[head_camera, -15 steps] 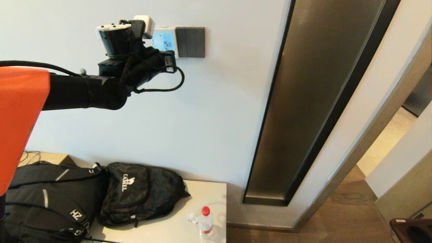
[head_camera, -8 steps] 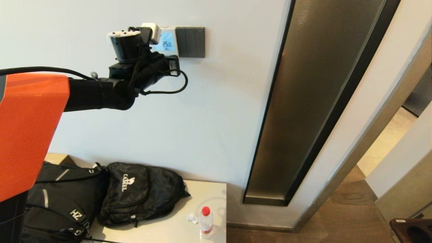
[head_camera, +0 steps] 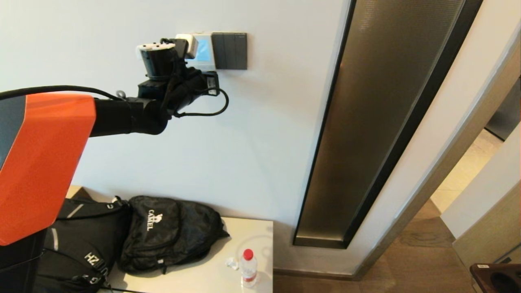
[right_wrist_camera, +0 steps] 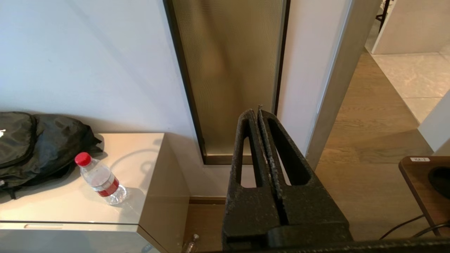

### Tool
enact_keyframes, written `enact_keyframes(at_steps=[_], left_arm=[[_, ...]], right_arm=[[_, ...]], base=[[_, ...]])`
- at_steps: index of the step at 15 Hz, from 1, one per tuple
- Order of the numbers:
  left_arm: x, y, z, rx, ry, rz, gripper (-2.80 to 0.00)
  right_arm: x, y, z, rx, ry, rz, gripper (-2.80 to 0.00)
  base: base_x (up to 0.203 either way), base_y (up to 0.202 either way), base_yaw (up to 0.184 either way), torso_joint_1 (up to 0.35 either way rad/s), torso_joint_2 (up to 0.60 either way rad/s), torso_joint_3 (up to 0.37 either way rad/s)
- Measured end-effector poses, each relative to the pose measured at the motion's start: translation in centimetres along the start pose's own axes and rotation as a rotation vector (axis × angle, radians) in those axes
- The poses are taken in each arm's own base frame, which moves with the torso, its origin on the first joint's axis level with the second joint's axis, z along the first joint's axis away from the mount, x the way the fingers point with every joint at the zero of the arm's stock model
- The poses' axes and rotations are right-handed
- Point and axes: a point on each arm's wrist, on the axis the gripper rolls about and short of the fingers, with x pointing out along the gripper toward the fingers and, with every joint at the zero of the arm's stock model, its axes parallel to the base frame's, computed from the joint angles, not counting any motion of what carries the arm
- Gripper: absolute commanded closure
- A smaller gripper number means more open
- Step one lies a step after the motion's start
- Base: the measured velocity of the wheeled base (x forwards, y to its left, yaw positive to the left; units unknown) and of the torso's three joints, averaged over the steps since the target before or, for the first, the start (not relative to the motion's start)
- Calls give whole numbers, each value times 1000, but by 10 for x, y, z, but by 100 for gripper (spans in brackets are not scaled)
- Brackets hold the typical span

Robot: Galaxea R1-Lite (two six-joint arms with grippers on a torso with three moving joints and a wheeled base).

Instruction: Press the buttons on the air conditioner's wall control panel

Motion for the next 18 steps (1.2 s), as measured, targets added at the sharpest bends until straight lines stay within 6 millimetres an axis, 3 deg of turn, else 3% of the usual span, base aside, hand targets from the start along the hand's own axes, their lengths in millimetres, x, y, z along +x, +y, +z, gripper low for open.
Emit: enact_keyframes(at_steps=[5, 10, 13, 18], left_arm=[[-11, 1, 7, 2, -29, 7, 0], [-61, -2, -8, -2, 22, 0, 0], [-118, -2, -29, 1, 80, 11, 0], [-247, 23, -31, 30, 88, 146, 0]], right_arm=[[0, 0, 0, 0, 0, 0, 0], [0, 0, 0, 0, 0, 0, 0], [0, 0, 0, 0, 0, 0, 0], [0, 0, 0, 0, 0, 0, 0]], base=[[0, 0, 0, 0, 0, 0], [0, 0, 0, 0, 0, 0], [0, 0, 0, 0, 0, 0], [0, 0, 0, 0, 0, 0]])
